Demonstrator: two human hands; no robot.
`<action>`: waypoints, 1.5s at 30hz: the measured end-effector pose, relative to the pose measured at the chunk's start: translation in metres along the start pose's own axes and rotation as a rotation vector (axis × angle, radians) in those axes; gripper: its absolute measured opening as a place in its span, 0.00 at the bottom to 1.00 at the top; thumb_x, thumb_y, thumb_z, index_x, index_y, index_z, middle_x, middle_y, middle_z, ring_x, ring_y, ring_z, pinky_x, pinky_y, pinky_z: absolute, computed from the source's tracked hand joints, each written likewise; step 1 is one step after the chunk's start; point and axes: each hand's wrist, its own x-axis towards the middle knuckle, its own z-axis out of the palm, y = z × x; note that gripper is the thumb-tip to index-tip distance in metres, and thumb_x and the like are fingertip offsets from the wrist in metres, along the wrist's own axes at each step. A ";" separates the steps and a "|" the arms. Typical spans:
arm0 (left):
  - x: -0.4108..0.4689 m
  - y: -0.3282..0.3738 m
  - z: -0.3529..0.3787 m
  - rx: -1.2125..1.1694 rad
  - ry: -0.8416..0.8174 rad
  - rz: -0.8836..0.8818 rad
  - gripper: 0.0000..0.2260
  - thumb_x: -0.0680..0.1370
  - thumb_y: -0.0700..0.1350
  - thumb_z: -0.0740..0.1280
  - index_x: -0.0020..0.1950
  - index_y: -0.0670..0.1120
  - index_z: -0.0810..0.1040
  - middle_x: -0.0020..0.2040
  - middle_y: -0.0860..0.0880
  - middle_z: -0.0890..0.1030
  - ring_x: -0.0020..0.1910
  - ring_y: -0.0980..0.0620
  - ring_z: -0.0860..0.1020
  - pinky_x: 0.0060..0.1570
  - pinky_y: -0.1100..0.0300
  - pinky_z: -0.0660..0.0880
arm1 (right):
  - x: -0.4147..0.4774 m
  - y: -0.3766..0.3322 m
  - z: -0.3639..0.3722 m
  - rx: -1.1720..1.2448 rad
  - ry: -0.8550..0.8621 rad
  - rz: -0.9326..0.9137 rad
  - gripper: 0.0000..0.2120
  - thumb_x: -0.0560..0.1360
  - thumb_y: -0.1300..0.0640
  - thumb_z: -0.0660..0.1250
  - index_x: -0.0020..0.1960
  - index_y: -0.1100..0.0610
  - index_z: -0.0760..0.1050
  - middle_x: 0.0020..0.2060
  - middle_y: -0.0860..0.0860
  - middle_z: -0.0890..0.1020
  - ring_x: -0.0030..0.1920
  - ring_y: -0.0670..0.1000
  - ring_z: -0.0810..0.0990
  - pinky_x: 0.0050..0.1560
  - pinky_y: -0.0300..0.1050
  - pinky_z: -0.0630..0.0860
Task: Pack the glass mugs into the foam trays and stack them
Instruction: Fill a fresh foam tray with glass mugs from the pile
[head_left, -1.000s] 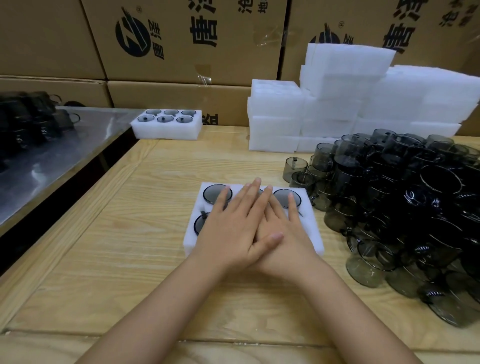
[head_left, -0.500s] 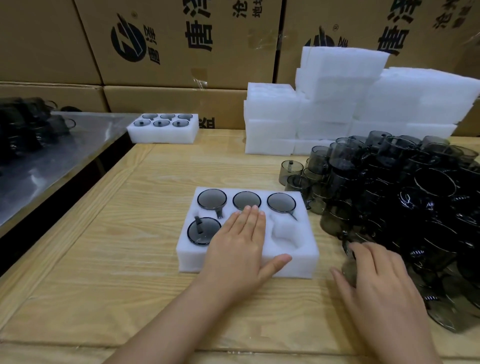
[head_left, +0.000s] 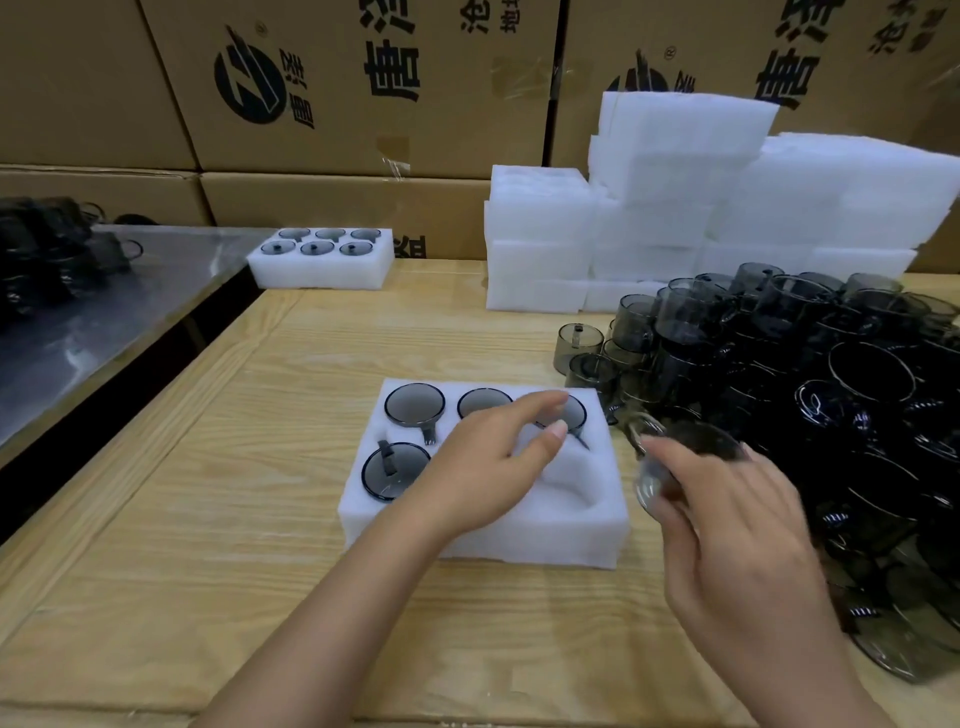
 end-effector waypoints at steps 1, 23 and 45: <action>0.000 0.000 -0.003 -0.123 -0.039 0.012 0.17 0.80 0.55 0.60 0.70 0.61 0.69 0.61 0.65 0.77 0.47 0.63 0.76 0.51 0.64 0.71 | 0.011 -0.002 0.003 0.086 -0.020 -0.022 0.16 0.73 0.63 0.60 0.58 0.62 0.76 0.39 0.48 0.77 0.39 0.53 0.74 0.57 0.53 0.69; -0.003 -0.007 -0.010 -0.265 -0.058 0.127 0.40 0.68 0.59 0.72 0.76 0.61 0.55 0.72 0.66 0.64 0.72 0.68 0.59 0.67 0.73 0.59 | 0.035 0.009 0.062 0.739 -0.079 0.160 0.29 0.65 0.47 0.74 0.64 0.48 0.71 0.50 0.42 0.77 0.50 0.41 0.76 0.53 0.32 0.71; -0.004 -0.006 0.004 0.187 -0.069 0.058 0.36 0.75 0.67 0.60 0.77 0.61 0.46 0.76 0.61 0.59 0.73 0.63 0.55 0.70 0.62 0.58 | 0.037 0.011 0.062 0.483 -0.499 0.058 0.34 0.67 0.46 0.63 0.71 0.55 0.65 0.60 0.38 0.65 0.66 0.39 0.59 0.69 0.38 0.53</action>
